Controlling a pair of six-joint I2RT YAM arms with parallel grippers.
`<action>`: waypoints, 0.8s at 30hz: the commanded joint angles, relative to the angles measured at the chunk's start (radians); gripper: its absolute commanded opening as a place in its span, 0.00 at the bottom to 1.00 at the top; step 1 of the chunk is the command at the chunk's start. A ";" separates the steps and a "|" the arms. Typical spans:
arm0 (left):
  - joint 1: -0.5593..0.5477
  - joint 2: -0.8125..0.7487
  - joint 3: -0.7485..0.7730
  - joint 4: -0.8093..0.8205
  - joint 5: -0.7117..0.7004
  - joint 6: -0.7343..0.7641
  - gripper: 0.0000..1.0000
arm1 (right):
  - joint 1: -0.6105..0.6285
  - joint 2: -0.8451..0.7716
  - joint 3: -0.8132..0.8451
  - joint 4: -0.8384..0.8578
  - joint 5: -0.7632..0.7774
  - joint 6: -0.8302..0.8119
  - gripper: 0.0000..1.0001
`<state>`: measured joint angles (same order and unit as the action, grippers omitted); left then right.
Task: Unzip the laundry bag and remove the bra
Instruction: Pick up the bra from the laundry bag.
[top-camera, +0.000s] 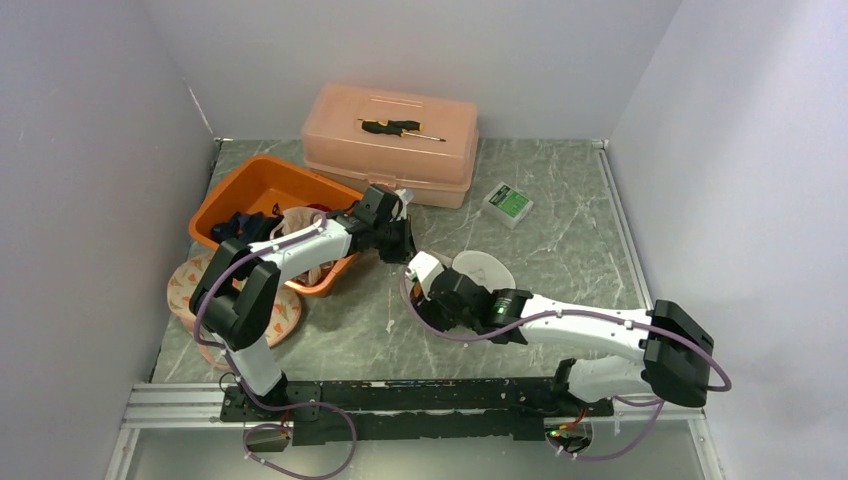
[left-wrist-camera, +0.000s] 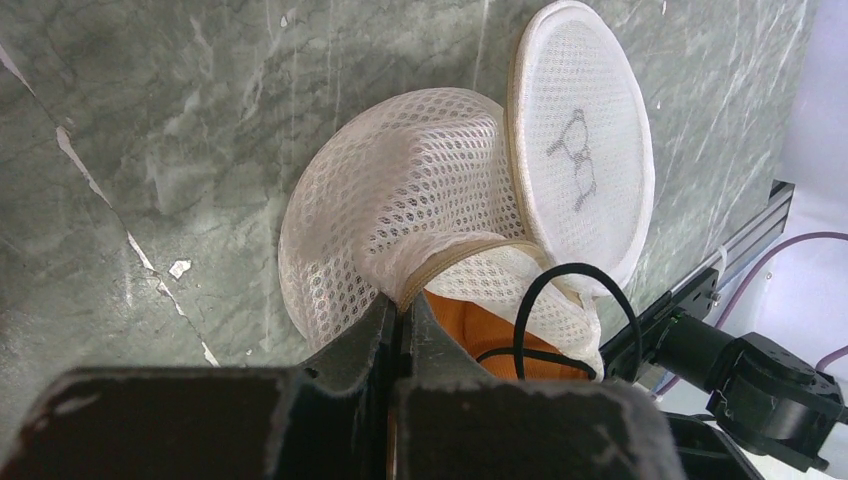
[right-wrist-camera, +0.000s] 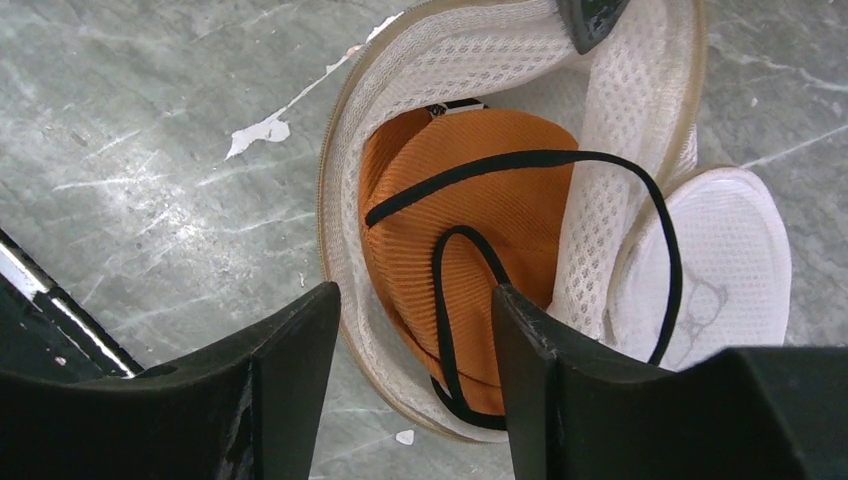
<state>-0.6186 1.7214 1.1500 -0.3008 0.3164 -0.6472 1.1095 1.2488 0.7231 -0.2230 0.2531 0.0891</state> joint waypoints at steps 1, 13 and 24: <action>0.002 -0.011 -0.001 0.018 0.028 0.002 0.03 | 0.004 0.036 0.040 0.028 0.027 -0.012 0.58; 0.002 -0.027 -0.024 0.027 0.040 0.000 0.03 | 0.005 0.031 0.026 0.061 0.078 0.016 0.13; 0.002 -0.083 -0.101 0.108 0.046 -0.047 0.03 | -0.047 -0.166 -0.082 0.210 -0.099 0.142 0.00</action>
<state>-0.6186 1.7065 1.0698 -0.2554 0.3443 -0.6701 1.0985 1.1801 0.6842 -0.1513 0.2497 0.1471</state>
